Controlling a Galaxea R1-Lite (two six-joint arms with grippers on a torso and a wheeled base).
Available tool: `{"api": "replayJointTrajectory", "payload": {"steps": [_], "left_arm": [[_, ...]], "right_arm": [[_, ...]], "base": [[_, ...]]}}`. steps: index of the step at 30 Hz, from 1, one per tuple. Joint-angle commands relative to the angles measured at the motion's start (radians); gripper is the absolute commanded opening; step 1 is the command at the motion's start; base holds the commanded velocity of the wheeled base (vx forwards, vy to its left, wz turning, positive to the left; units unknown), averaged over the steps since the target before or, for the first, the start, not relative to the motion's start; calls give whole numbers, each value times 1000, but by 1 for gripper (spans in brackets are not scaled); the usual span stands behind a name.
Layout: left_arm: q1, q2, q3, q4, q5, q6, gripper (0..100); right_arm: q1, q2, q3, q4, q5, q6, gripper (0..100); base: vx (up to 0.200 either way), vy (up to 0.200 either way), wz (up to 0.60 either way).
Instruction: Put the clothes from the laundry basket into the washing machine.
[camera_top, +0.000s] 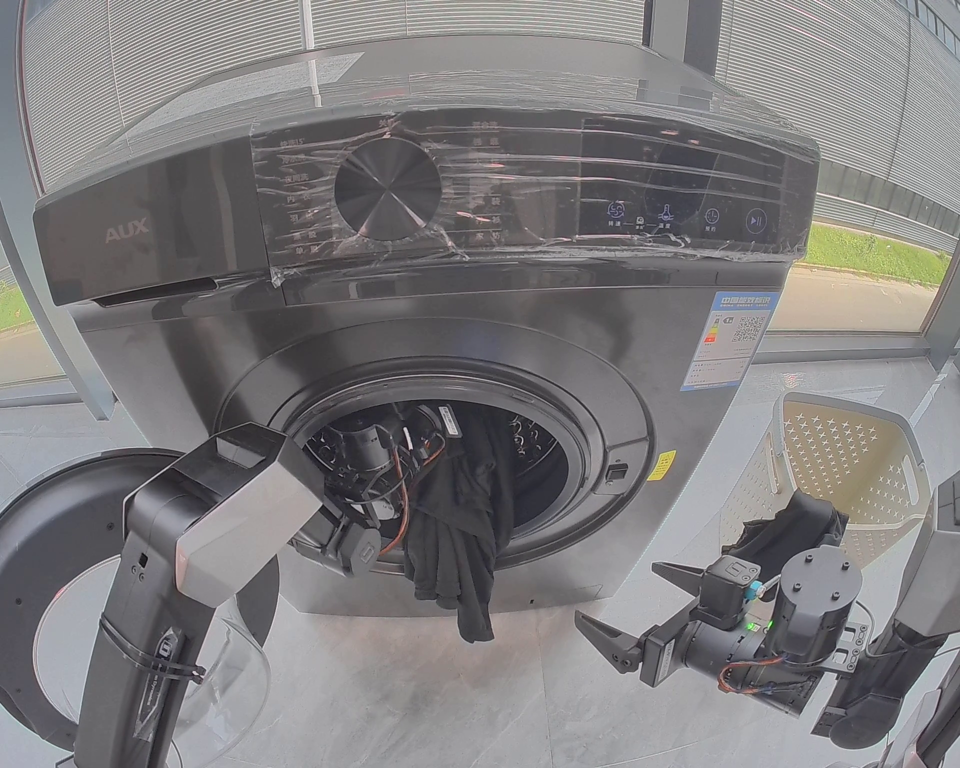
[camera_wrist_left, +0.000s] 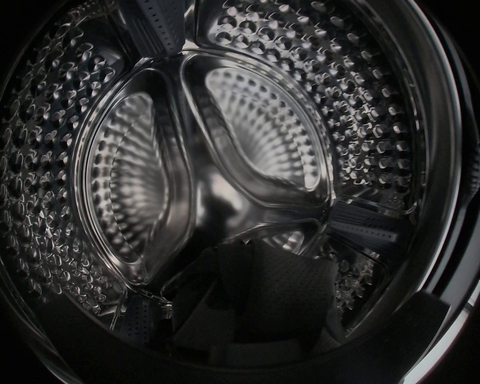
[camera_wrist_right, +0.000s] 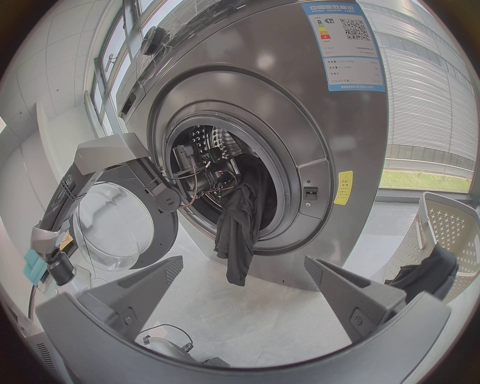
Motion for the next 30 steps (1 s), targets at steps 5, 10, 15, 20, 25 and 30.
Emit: {"api": "replayJointTrajectory", "payload": {"steps": [5,10,15,20,25,30], "left_arm": [[20,63,-125,75,46,-1,0],[20,65,-119,75,46,-1,0],[22,60,-106,76,46,-1,100],[17,26,-18,86,46,-1,100],[-11,-67,214,144,-22,-2,100],[-32,-98,306,175,-89,1,100]], "right_arm": [[-3,11,-3,-1,1,0,100],[-1,10,-2,-1,1,0,100],[-1,10,-3,-1,1,0,100],[0,10,-3,-1,1,0,100],[5,11,-6,-1,1,0,100],[5,10,-3,-1,1,0,100]], "base": [[0,0,0],[0,0,0],[0,0,0],[0,0,0],[0,0,0],[0,0,0]]}}
